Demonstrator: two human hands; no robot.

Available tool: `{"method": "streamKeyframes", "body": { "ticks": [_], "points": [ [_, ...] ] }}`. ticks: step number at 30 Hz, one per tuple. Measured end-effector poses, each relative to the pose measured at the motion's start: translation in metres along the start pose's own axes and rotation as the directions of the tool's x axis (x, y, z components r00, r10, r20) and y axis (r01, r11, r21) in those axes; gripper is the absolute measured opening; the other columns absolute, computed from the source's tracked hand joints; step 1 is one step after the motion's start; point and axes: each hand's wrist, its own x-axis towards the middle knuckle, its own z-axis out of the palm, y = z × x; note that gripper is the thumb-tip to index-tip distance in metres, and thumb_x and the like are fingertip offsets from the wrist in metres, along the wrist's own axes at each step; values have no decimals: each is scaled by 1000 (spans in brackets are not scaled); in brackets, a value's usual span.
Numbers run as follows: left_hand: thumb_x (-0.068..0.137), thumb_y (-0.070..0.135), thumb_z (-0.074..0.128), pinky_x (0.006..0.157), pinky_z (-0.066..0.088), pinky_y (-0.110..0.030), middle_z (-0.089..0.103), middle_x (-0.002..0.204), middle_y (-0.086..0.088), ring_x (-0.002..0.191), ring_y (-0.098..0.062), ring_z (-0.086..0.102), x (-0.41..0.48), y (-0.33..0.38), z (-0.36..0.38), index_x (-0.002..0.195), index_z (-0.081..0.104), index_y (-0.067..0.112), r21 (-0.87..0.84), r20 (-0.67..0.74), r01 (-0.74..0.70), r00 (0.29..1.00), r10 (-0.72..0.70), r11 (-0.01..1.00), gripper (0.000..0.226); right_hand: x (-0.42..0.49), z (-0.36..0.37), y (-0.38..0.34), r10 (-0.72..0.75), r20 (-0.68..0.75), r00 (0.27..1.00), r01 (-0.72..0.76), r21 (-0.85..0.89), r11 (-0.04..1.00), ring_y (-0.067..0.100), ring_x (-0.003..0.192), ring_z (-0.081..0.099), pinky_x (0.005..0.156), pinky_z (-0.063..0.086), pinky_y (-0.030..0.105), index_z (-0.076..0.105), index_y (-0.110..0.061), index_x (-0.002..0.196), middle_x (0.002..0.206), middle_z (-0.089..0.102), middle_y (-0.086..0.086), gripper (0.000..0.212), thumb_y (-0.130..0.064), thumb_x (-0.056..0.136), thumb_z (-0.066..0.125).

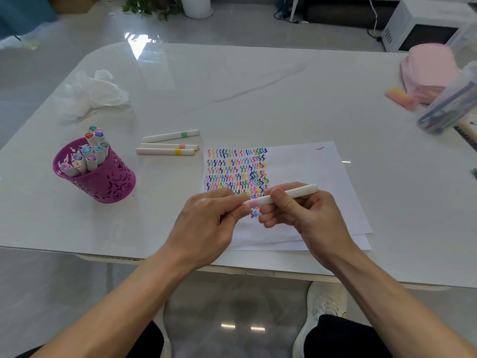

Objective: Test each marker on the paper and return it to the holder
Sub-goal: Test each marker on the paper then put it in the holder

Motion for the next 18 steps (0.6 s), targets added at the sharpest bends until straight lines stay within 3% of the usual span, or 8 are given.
{"method": "streamKeyframes", "body": {
  "ticks": [8, 18],
  "points": [
    [96, 30, 61, 57, 43, -34, 60, 67, 5, 62, -15, 53, -2, 4, 0, 100, 77, 20, -57, -20, 34, 999, -35, 998, 19, -1, 2, -1, 0, 2, 1000, 0, 18, 1000, 39, 71, 74, 67, 61, 37, 70, 6, 100, 88, 76, 27, 30, -21, 88, 67],
    [94, 32, 62, 54, 49, -36, 65, 71, 5, 62, -14, 57, -3, 6, 1, 98, 79, 24, -171, -17, 101, 994, -105, 980, 19, -4, 7, -2, -20, -9, 1000, 20, 35, 999, 40, 70, 75, 66, 62, 36, 69, 8, 99, 86, 77, 25, 28, -18, 89, 66]
  ]
}}
